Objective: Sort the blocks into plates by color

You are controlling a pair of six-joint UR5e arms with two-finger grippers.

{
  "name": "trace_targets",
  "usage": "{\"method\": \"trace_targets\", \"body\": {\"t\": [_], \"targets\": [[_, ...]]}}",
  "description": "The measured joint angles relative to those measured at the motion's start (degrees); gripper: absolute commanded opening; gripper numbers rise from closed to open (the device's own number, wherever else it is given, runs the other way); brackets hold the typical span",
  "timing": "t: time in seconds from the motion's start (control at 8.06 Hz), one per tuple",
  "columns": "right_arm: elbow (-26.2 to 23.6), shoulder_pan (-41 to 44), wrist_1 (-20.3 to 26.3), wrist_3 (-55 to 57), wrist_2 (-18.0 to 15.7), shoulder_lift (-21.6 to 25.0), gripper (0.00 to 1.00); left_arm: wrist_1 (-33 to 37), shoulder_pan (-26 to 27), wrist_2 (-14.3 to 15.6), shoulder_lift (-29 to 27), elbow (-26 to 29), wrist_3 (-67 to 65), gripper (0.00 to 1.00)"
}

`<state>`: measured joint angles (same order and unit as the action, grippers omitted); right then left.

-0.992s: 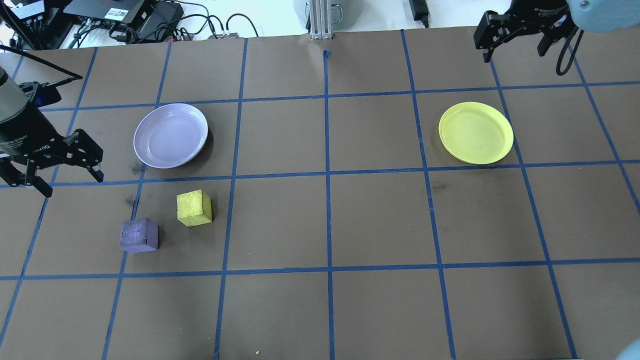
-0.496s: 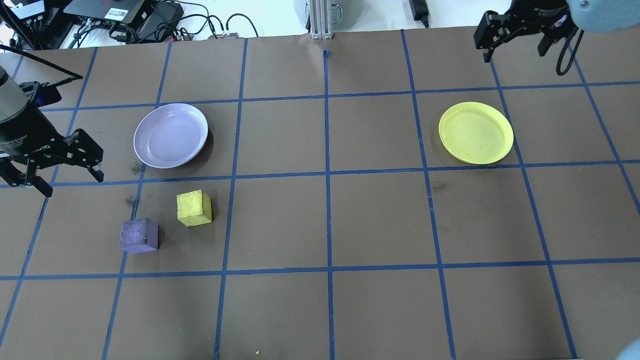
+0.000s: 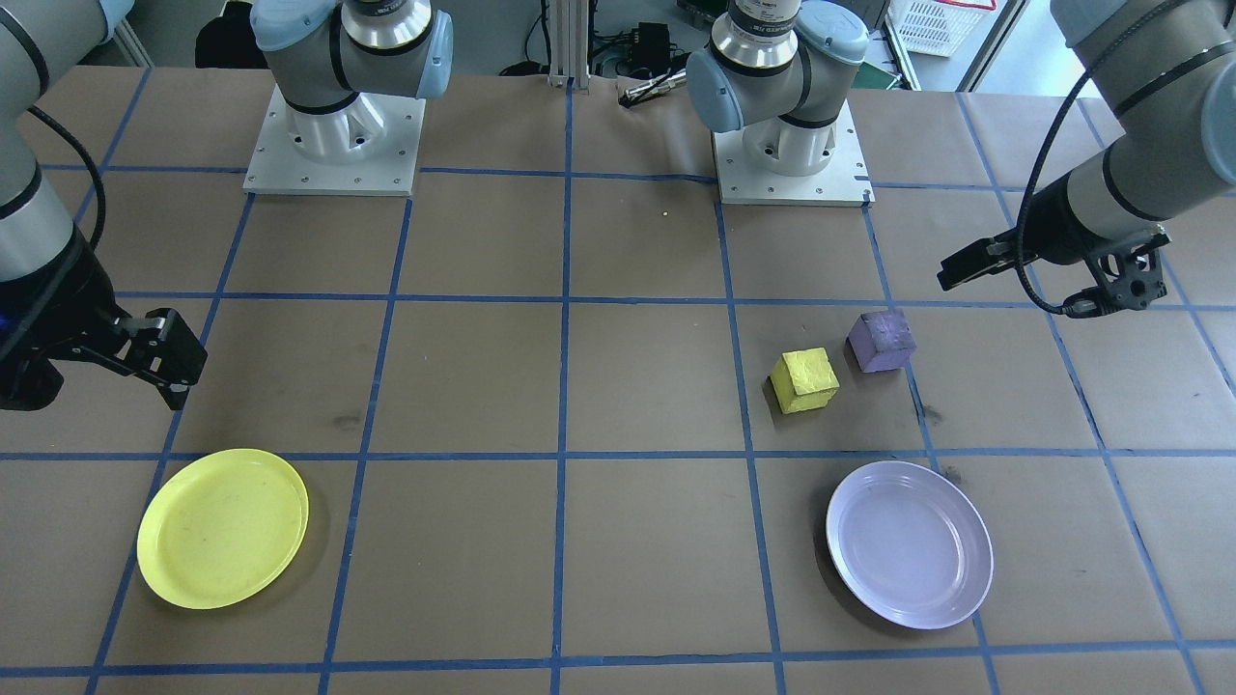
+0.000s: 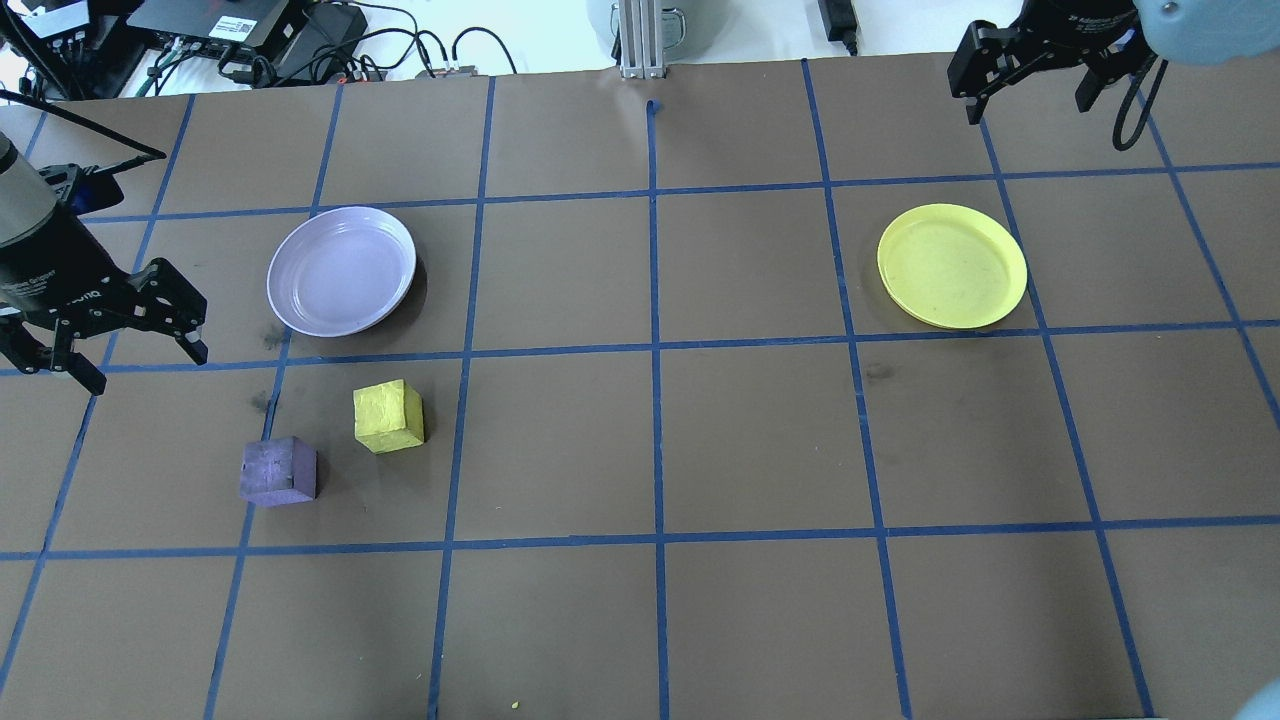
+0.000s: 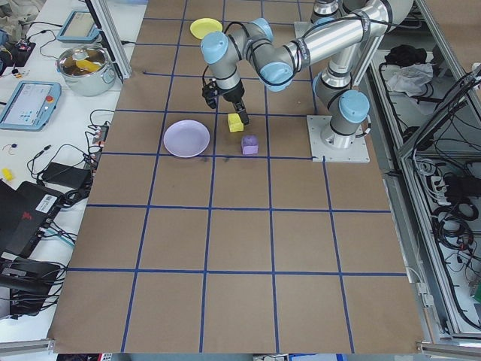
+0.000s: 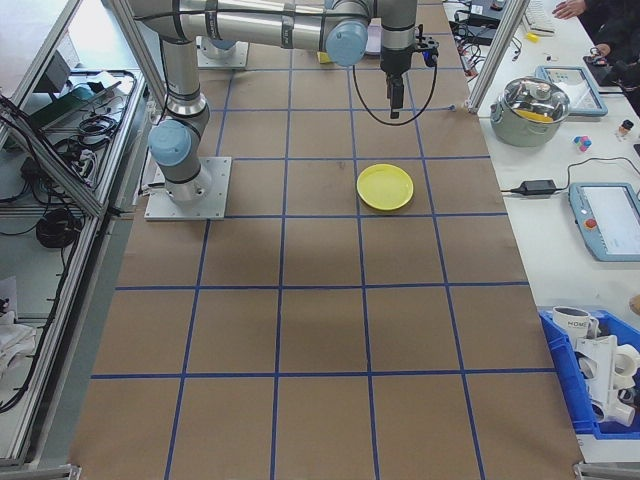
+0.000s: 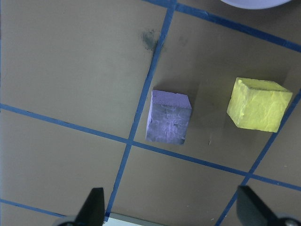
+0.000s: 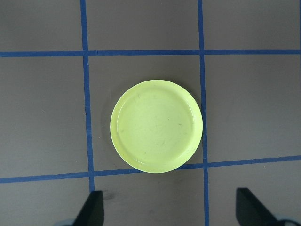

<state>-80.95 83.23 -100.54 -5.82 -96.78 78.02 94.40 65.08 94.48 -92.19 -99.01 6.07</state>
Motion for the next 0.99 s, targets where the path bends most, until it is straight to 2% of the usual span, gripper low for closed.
{"method": "trace_targets", "body": {"t": [0.5,0.99], "targets": [[0.02,0.00,-0.03,-0.03,-0.33,-0.03,1.00,-3.53,-1.39,-0.08,-3.13,-1.69,-0.13,1.00],[0.07,0.00,0.18,-0.35,-0.41,0.05,1.00,-8.57,-1.78,-0.13,-5.76,-7.53,-2.92,1.00]]}}
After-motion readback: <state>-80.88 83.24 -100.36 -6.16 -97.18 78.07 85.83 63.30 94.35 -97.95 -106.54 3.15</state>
